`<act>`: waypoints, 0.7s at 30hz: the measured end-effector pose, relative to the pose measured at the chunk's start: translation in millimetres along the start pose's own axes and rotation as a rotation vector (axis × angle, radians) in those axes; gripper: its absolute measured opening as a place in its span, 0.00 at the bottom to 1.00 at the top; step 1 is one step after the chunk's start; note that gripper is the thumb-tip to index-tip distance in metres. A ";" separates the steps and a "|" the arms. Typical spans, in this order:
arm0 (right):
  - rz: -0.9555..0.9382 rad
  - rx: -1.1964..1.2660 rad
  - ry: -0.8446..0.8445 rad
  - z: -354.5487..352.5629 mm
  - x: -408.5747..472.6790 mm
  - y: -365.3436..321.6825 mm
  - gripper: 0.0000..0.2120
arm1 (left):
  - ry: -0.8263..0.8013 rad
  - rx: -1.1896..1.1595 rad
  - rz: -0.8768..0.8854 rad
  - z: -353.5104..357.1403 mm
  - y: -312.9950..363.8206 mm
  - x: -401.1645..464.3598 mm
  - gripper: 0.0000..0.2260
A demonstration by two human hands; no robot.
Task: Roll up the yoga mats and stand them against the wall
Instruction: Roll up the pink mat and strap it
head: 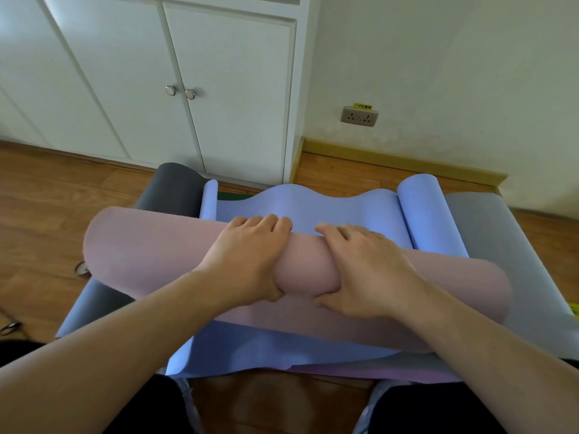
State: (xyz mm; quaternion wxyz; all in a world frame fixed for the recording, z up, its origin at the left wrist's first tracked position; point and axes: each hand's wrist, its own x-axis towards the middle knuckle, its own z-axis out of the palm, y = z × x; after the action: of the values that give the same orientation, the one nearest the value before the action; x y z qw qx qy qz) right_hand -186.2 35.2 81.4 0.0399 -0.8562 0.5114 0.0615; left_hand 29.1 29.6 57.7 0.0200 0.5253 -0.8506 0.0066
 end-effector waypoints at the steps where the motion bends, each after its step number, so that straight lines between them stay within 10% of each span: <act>1: -0.007 -0.023 -0.002 1.1 -0.2 -0.3 0.54 | -0.004 -0.043 -0.011 -2.2 -3.0 0.3 0.35; 11: 0.001 -0.007 0.049 -0.1 2.8 1.4 0.34 | -0.054 0.041 0.011 -0.5 1.7 -4.1 0.50; 21: -0.022 -0.100 0.035 7.7 -0.1 -1.8 0.54 | -0.061 -0.100 -0.028 -8.5 -8.0 0.2 0.38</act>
State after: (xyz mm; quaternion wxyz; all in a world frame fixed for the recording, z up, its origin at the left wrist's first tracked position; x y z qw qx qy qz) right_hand -185.2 37.0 73.8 -0.0112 -0.8636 0.4989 0.0716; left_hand 36.4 26.1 66.1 0.0201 0.5357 -0.8426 -0.0522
